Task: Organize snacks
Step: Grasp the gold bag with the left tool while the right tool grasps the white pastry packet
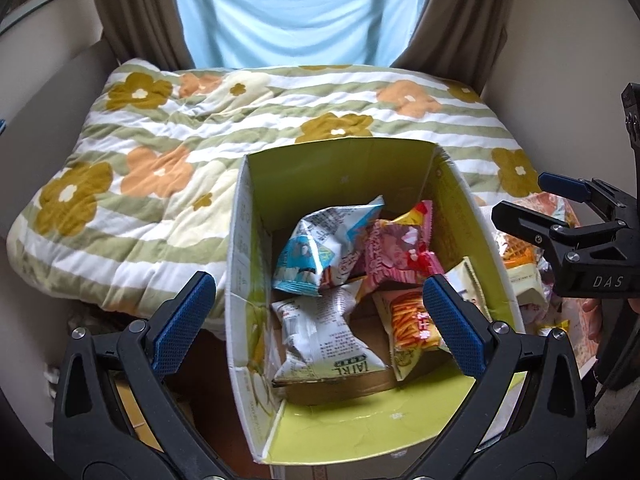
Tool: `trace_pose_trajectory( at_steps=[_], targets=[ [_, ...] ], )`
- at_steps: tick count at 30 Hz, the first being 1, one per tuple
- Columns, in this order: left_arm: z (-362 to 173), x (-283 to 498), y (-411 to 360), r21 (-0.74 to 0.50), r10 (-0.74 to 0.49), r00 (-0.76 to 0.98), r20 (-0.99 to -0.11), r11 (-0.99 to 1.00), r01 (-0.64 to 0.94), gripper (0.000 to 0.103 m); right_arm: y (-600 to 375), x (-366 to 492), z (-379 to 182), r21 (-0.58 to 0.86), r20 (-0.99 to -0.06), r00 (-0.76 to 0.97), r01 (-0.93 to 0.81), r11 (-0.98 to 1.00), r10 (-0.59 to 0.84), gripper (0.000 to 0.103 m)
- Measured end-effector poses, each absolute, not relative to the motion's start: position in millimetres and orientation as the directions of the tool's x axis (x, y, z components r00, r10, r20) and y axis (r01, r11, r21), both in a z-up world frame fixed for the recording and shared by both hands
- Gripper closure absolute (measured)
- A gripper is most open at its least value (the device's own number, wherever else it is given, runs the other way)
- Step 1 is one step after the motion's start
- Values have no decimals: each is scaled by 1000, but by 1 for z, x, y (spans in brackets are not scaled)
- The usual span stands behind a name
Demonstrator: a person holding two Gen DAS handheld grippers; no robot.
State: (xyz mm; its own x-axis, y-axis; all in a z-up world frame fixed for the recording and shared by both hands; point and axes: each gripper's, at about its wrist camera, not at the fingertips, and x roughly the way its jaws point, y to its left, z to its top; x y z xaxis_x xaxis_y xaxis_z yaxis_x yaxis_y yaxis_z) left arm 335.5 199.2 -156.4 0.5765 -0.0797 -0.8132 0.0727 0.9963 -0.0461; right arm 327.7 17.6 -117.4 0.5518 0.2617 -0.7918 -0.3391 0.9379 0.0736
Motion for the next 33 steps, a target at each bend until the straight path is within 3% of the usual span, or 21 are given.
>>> trace_pose_trajectory(
  at_steps=[19, 25, 33],
  targets=[
    [-122, 284, 60, -78, -223, 623, -750, 965, 252, 0, -150, 240, -69, -65, -742, 666, -196, 979, 83, 0],
    [-135, 266, -15, -163, -288, 575, -766, 952, 259, 0, -216, 211, -78, -36, -755, 646, -214, 976, 114, 0],
    [-177, 230, -97, -158, -260, 492, -831, 958, 240, 0, -275, 183, -115, -10, -801, 583, -241, 970, 137, 0]
  ],
)
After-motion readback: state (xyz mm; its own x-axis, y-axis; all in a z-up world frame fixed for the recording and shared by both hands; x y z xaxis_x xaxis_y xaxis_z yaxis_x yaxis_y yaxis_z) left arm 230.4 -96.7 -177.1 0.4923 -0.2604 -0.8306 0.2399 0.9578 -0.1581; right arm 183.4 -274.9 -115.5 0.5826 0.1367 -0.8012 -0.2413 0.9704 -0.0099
